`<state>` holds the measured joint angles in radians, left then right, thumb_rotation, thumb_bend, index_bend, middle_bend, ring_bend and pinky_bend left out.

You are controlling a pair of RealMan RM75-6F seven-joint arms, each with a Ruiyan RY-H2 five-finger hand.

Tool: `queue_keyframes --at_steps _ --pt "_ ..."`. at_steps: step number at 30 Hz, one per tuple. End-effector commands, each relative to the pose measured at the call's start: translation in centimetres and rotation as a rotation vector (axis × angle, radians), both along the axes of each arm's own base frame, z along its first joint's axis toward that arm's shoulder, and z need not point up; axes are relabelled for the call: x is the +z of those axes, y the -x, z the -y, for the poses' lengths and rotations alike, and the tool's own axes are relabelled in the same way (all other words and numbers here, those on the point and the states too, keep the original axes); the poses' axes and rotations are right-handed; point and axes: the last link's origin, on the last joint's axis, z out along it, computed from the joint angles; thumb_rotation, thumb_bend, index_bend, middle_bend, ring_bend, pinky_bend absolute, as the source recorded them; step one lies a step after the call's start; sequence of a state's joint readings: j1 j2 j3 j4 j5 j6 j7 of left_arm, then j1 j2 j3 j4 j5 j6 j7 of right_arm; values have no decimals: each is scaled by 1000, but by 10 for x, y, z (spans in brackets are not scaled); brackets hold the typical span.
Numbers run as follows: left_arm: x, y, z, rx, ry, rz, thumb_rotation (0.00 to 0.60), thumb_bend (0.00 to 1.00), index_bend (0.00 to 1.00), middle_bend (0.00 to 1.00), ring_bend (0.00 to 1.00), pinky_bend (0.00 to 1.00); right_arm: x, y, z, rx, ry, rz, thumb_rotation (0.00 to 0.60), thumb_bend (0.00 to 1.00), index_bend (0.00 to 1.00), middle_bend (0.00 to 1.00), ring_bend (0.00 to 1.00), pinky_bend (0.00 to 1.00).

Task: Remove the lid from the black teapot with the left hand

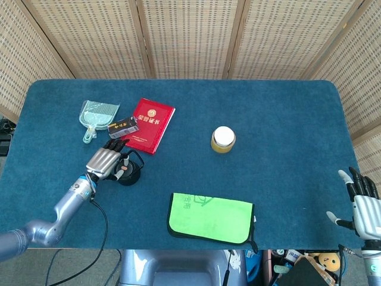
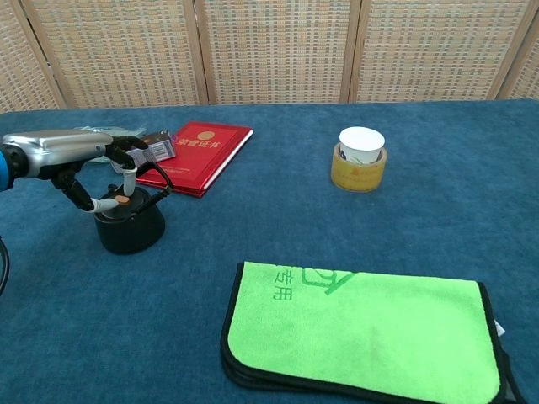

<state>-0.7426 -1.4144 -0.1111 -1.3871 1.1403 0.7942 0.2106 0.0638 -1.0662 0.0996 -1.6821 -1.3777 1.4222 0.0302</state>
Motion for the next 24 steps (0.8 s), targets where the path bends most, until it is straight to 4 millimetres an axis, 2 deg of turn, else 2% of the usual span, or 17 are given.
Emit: queue_keyframes --at_steps 1,6,16,20,24 --pt "-2 0 0 1 -1 -1 600 408 469 0 0 0 0 0 0 -2 -1 0 600 0 0 0 0 0" --pt "-4 0 0 2 -6 -3 600 408 477 0 0 0 1 1 0 -2 0 2 600 0 0 0 0 0" --pt "-6 0 -2 7 -19 -2 600 408 568 0 0 0 2 1 0 -2 2 7 600 0 0 0 0 0" --pt "2 -5 -3 4 -40 22 600 408 572 0 0 0 2 1 0 -1 1 8 600 0 0 0 0 0" --pt "22 -13 -6 -5 -83 64 600 408 572 0 0 0 1 0 0 1 0 8 600 0 0 0 0 0"
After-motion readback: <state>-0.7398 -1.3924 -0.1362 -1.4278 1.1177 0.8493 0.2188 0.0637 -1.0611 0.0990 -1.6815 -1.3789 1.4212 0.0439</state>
